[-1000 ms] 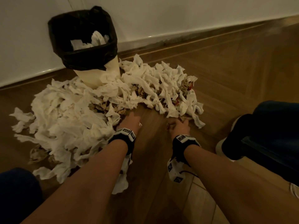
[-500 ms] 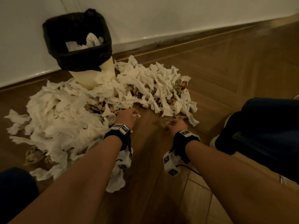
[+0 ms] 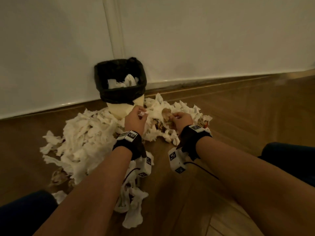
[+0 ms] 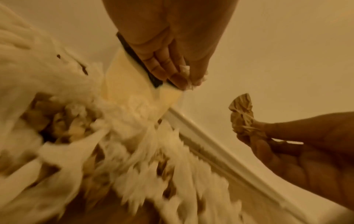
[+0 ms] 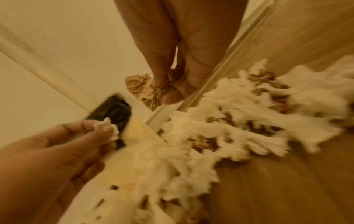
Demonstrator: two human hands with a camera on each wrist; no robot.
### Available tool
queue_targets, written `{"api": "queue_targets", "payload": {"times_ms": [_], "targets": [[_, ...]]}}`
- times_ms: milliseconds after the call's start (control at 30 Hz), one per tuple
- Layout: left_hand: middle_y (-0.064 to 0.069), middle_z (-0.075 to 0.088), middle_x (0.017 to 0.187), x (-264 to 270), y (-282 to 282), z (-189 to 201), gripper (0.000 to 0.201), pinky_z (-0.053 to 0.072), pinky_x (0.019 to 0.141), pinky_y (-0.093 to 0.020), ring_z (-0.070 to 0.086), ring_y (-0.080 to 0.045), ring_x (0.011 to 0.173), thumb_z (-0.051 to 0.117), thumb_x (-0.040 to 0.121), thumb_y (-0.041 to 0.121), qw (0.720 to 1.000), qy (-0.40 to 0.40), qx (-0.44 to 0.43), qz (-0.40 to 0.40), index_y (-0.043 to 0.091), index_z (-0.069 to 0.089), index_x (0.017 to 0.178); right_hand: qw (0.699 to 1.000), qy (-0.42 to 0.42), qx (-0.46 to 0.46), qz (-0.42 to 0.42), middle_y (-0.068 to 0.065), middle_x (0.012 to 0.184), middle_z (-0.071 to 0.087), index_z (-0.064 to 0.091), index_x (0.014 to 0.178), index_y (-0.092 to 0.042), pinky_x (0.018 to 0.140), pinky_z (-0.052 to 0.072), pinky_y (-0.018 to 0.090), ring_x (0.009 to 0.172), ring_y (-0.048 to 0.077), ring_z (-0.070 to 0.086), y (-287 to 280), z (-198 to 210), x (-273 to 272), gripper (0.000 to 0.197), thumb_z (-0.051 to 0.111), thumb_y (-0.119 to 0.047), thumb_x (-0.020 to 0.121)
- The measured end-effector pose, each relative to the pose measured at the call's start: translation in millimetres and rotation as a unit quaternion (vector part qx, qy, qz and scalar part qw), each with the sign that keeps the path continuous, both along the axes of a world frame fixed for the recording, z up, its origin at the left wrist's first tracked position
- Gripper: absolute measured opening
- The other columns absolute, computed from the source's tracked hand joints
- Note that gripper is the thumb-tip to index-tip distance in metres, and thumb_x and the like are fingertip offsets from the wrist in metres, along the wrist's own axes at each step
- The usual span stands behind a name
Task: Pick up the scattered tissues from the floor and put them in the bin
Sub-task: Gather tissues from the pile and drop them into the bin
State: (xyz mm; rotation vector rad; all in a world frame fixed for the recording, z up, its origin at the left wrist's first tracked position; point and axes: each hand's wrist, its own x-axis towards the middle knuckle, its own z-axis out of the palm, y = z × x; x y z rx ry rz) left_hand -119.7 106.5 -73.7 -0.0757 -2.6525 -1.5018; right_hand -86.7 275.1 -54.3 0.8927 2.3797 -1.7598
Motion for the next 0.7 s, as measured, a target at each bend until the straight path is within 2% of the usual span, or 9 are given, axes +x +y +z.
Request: {"api": "queue_targets", "payload": {"times_ms": [33,100,200,267,300,400,500,567,700], "targets": [[0.004,0.058,0.089,-7,-5,11,0.010,0.042,0.064,-0.024,0.058,-0.014,0.075,0.060,0.088,0.020,1.000,0.012,0.019,0.017,0.026,0.052,0.088,1.000,0.017,-0.016,0.009,0.011,0.090,0.069,0.064,0.088,-0.012,0.084,0.056,0.042,0.085,0.029,0.067,-8,12,-14,0.007,0.058,-0.016,0.092],[0.001,0.058,0.088,-21,-20,33,0.009,0.044,0.067,-0.026,0.059,-0.020,0.080,0.060,0.088,0.016,0.997,0.041,0.045,0.049,0.020,0.052,0.086,0.997,0.048,-0.048,0.021,0.007,0.077,0.066,0.060,0.075,-0.015,0.079,0.056,0.038,0.073,0.024,0.065,-25,35,-41,0.015,0.060,-0.014,0.091],[-0.010,0.063,0.097,-47,-48,65,0.004,0.050,0.079,-0.035,0.061,-0.026,0.090,0.061,0.087,0.016,0.993,0.083,0.020,0.082,0.012,0.060,0.088,0.994,0.085,-0.055,0.040,0.004,0.064,0.064,0.059,0.071,-0.014,0.071,0.058,0.038,0.060,0.019,0.064,-49,64,-79,0.018,0.062,-0.013,0.089],[-0.012,0.064,0.104,-65,-67,82,0.009,0.049,0.084,-0.033,0.062,-0.026,0.094,0.061,0.087,0.018,0.991,0.092,-0.018,0.095,0.012,0.065,0.094,0.993,0.101,-0.042,0.045,0.001,0.053,0.064,0.061,0.075,-0.011,0.061,0.060,0.033,0.050,0.014,0.065,-62,78,-101,0.014,0.063,-0.015,0.088],[-0.012,0.065,0.106,-73,-75,88,0.012,0.047,0.083,-0.029,0.063,-0.025,0.095,0.060,0.087,0.017,0.991,0.093,-0.031,0.096,0.013,0.066,0.096,0.992,0.105,-0.045,0.046,0.001,0.053,0.065,0.062,0.076,-0.011,0.061,0.060,0.032,0.052,0.015,0.066,-67,83,-112,0.012,0.063,-0.015,0.088],[-0.010,0.065,0.116,-92,-92,99,0.027,0.040,0.079,-0.016,0.063,-0.021,0.099,0.057,0.088,0.014,0.994,0.069,-0.055,0.058,0.014,0.064,0.114,0.990,0.100,-0.081,0.054,0.009,0.077,0.068,0.066,0.091,-0.008,0.081,0.057,0.042,0.075,0.025,0.066,-84,91,-139,0.010,0.058,-0.015,0.090],[-0.007,0.056,0.131,-101,-98,98,0.038,0.041,0.090,-0.020,0.059,-0.022,0.112,0.055,0.091,0.017,0.995,0.028,-0.092,0.006,0.018,0.054,0.129,0.988,0.108,-0.090,0.062,0.020,0.104,0.065,0.059,0.118,0.001,0.087,0.055,0.039,0.091,0.029,0.066,-95,84,-153,0.029,0.053,-0.009,0.092],[-0.008,0.055,0.131,-100,-96,92,0.037,0.044,0.090,-0.024,0.061,-0.021,0.108,0.053,0.091,0.015,0.997,0.025,-0.075,0.004,0.020,0.055,0.128,0.988,0.109,-0.080,0.071,0.016,0.099,0.062,0.056,0.122,0.004,0.086,0.056,0.035,0.086,0.023,0.062,-96,74,-149,0.032,0.051,-0.007,0.092],[-0.009,0.059,0.115,-84,-78,71,0.030,0.043,0.082,-0.021,0.060,-0.021,0.095,0.051,0.089,0.010,0.993,0.089,-0.078,0.000,0.017,0.063,0.115,0.993,0.093,-0.056,0.038,0.006,0.078,0.062,0.061,0.116,0.001,0.087,0.054,0.038,0.077,0.021,0.061,-78,51,-128,0.028,0.050,-0.013,0.093]]}}
